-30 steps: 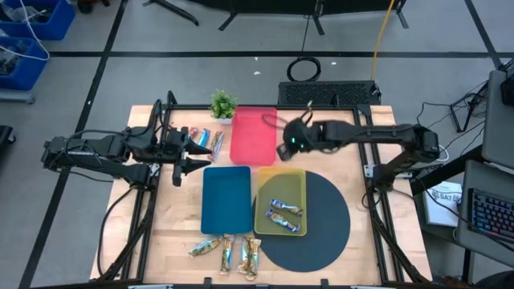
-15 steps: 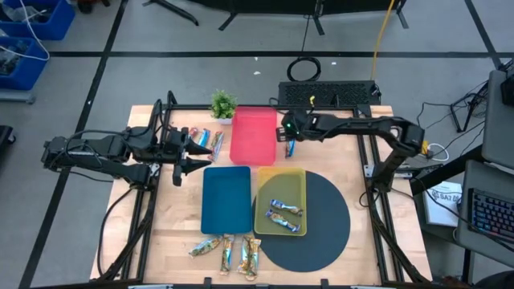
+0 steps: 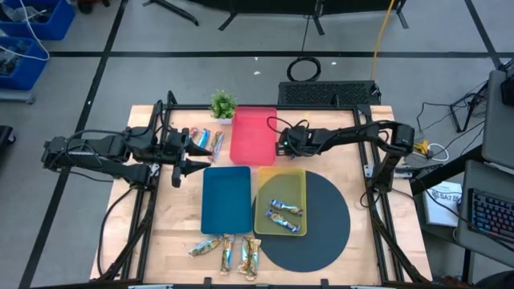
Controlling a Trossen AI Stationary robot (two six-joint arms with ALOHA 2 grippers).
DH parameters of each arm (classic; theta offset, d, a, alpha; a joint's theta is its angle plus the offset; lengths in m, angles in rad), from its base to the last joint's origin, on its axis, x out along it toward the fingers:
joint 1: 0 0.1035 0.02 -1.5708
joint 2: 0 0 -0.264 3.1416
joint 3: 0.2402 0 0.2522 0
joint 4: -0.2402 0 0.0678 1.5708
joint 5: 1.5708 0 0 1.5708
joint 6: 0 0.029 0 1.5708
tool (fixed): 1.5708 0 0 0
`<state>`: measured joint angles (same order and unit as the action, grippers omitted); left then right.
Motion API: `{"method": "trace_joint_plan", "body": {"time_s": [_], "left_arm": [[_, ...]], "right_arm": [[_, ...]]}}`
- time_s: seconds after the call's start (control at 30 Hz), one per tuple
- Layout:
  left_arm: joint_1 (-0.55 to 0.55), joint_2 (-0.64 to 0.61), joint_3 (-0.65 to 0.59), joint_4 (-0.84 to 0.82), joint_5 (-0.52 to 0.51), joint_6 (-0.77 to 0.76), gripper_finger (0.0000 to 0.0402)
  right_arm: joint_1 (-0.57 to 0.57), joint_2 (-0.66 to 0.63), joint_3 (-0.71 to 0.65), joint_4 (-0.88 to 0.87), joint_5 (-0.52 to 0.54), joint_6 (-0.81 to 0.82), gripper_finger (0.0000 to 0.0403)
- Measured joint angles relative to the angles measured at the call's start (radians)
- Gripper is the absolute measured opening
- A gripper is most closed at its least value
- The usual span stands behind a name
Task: Pick and place Granola Bars by type
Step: Put the blue granola bar into the yellow bin
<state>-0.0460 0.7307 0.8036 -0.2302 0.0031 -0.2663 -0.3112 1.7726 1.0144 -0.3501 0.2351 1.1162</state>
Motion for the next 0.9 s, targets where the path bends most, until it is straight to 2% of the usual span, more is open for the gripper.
{"method": "trace_joint_plan", "body": {"time_s": [0.1, 0.27, 0.43, 0.63, 0.77, 0.9], "left_arm": [[0.000, 0.000, 0.000, 0.000, 0.000, 0.001, 0.0191], [0.000, 0.000, 0.000, 0.001, 0.042, 0.000, 0.0191], [0.000, 0.000, 0.000, 0.001, 0.048, 0.001, 0.0191], [0.000, 0.000, 0.000, 0.003, 0.030, 0.028, 0.0191], [0.000, 0.000, 0.000, 0.003, 0.026, 0.036, 0.0191], [0.000, 0.000, 0.000, 0.003, 0.024, 0.038, 0.0191]], "right_arm": [[0.005, 0.016, 0.002, -0.003, -0.004, 0.009, 0.0102], [0.004, 0.001, 0.003, -0.021, -0.037, -0.044, 0.0016], [0.006, -0.090, 0.004, -0.165, -0.047, -0.087, 0.0005], [0.011, -0.307, 0.006, -0.296, -0.026, -0.182, 0.0002], [0.045, -0.454, 0.022, -0.305, -0.059, -0.264, 0.0001], [0.131, -0.522, 0.091, -0.299, -0.125, -0.339, 0.0001]]}}
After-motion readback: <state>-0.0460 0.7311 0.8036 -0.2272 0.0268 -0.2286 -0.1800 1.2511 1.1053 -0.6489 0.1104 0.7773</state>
